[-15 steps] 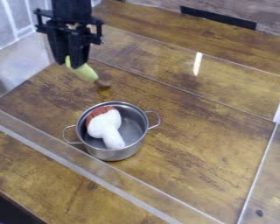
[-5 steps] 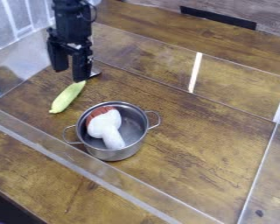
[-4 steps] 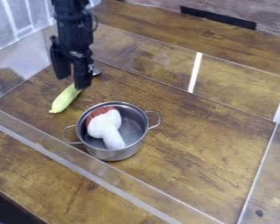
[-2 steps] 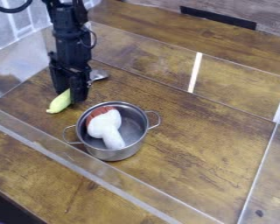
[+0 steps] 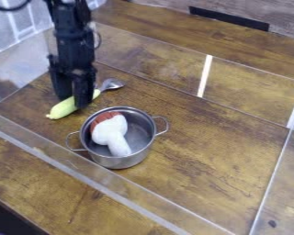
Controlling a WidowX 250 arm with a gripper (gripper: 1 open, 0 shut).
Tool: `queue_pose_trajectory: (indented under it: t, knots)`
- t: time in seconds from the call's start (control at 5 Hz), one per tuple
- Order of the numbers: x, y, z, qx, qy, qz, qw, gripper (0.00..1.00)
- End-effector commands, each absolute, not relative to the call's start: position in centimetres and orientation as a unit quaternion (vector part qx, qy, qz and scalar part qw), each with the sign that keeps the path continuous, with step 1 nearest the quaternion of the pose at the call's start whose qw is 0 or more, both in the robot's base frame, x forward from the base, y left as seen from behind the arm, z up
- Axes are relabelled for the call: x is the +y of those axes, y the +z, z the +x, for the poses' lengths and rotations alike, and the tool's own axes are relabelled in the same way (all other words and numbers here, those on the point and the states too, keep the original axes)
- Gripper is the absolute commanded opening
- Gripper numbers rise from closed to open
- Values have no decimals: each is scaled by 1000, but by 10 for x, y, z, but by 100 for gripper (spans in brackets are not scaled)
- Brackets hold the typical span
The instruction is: Move the green spoon to the left
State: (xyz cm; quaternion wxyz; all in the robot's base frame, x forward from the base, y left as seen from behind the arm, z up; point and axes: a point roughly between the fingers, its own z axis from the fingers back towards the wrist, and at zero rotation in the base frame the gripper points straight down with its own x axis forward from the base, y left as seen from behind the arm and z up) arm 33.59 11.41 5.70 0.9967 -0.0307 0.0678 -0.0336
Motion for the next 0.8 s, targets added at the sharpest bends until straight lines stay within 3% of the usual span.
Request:
queue_pose_trajectory:
  t: [0.0, 0.2, 0.4, 0.6]
  knots:
    - [107, 120, 346, 14, -7, -19, 1000, 0]
    - [114, 132, 346, 12, -22, -21, 999, 0]
    - [120, 133, 346, 12, -40, -25, 999, 100]
    - [112, 130, 353, 13, -49, -29, 998, 100]
